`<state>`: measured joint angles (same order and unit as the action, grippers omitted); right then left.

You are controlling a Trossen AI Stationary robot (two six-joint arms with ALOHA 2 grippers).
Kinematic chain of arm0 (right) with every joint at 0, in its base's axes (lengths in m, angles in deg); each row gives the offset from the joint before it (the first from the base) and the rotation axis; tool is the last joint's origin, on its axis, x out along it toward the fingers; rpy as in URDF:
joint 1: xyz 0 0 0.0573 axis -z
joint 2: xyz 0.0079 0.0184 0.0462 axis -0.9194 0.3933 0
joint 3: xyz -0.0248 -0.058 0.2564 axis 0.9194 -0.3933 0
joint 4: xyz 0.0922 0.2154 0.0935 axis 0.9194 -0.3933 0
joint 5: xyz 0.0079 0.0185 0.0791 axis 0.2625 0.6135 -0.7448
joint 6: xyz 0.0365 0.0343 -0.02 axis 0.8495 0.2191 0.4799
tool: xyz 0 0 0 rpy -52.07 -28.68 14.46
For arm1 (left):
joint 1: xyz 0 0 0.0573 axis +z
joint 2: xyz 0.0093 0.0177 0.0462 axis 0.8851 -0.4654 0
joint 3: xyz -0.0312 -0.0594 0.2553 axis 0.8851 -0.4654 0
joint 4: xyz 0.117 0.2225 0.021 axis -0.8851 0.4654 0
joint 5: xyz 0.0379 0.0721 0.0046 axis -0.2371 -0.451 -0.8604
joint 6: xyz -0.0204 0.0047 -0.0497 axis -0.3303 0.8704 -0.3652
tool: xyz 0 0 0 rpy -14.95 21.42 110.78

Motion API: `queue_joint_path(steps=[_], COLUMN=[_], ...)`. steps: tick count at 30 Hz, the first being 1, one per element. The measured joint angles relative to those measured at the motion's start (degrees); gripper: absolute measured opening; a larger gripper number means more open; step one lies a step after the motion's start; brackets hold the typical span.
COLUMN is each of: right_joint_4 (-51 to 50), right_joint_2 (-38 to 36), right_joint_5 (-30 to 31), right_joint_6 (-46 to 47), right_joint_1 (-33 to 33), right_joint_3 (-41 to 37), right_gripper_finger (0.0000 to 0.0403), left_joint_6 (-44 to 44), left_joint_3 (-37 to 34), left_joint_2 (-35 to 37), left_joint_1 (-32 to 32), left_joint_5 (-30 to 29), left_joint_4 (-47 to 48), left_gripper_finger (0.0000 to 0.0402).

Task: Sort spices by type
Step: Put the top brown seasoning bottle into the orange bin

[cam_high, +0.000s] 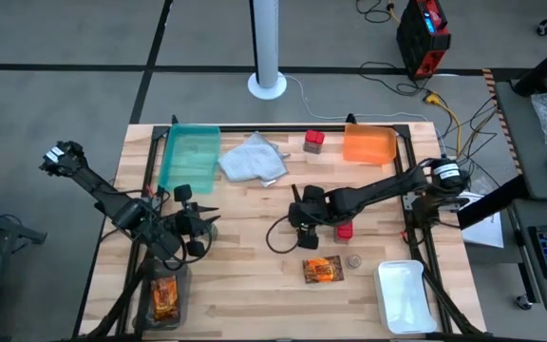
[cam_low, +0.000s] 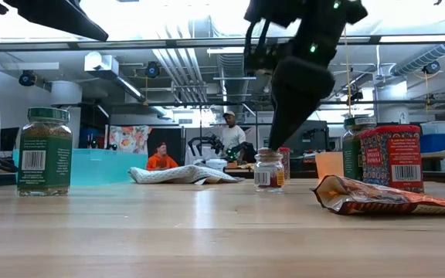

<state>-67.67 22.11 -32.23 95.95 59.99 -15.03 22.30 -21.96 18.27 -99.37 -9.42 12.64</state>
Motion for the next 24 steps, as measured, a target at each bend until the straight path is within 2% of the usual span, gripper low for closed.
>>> queue_joint_path(steps=[8,24], right_joint_4=[2.0,2.8], right_joint_2=[1.3,5.4], right_joint_5=[-1.6,-2.9], right_joint_6=[0.0,0.1], right_joint_1=[2.5,2.5], right_joint_3=[0.0,-0.1], right_gripper_finger=[0.0329,0.0246], left_joint_6=[0.2,0.9], left_joint_3=[0.0,-0.1], left_joint_2=[0.0,0.0], left_joint_1=[0.0,0.1], left_joint_5=[-2.8,-2.8], left_joint_4=[0.0,0.0], left_gripper_finger=[0.0075,0.0075])
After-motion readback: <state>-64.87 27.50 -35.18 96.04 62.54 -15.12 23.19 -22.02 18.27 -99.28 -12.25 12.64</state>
